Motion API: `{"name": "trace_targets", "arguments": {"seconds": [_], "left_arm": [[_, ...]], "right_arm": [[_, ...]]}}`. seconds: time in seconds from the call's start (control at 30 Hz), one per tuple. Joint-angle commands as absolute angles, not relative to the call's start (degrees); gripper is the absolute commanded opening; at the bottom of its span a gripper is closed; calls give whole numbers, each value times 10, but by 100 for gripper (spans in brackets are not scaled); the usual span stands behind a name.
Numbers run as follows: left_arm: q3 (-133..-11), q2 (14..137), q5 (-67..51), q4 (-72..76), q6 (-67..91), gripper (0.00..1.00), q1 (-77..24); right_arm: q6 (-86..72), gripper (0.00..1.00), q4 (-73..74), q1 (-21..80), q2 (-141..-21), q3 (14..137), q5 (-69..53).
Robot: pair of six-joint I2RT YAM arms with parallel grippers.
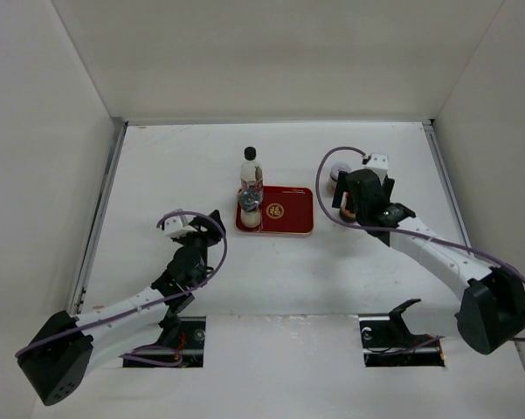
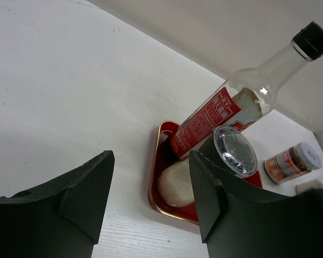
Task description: Organize the condiment bottles
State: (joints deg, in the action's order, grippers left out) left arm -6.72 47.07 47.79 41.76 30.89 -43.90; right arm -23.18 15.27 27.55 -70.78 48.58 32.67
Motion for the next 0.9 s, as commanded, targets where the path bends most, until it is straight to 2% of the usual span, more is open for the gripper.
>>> {"name": "trace_targets", "arguments": {"seconds": [0.0, 0.13, 0.2, 0.37, 0.47, 0.53, 0.6, 0.87], "left_arm": [[-66, 468, 481, 465, 316, 56, -436], [-65, 472, 482, 465, 316, 57, -435], [-65, 479, 482, 467, 316, 57, -435], [-65, 487, 480, 476, 315, 58, -431], [-64, 483, 479, 476, 315, 58, -431], [-67, 494, 478, 477, 316, 58, -430], [-68, 495, 475, 477, 316, 58, -430], [-68, 493, 475, 478, 316, 58, -432]], "right_arm": [[-221, 100, 127, 268, -732, 512, 293], [-227, 100, 100, 250, -758, 503, 295], [-228, 97, 89, 248, -768, 501, 299], [-229, 81, 37, 247, -767, 487, 308], [-225, 66, 8, 246, -758, 469, 310], [-226, 60, 8, 246, -749, 467, 311], [-223, 57, 14, 246, -737, 467, 313], [-209, 55, 64, 285, -672, 501, 336]]}}
